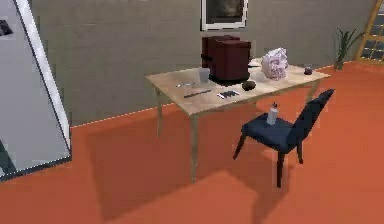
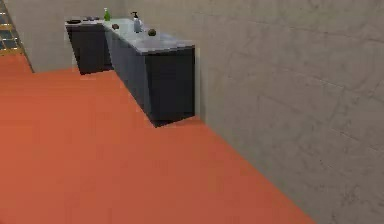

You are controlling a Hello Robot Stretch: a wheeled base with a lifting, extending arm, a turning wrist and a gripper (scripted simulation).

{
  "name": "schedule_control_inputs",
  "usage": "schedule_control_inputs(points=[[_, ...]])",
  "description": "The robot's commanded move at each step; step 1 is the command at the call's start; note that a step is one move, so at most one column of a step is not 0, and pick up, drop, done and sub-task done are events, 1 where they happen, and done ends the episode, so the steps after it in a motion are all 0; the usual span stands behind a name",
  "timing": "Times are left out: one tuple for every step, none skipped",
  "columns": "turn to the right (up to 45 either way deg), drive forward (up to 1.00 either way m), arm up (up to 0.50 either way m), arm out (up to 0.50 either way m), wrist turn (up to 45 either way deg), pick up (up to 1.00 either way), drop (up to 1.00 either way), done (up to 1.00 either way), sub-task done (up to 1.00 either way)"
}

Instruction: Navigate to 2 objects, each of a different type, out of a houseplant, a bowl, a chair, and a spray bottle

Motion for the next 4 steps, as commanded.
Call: schedule_control_inputs(points=[[45.0,0.0,0.0,0.0,0.0,0.0,0.0,0.0,0.0],[3.0,0.0,0.0,0.0,0.0,0.0,0.0,0.0,0.0],[0.0,0.9,0.0,0.0,0.0,0.0,0.0,0.0,0.0],[-42.0,0.0,0.0,0.0,0.0,0.0,0.0,0.0,0.0]])
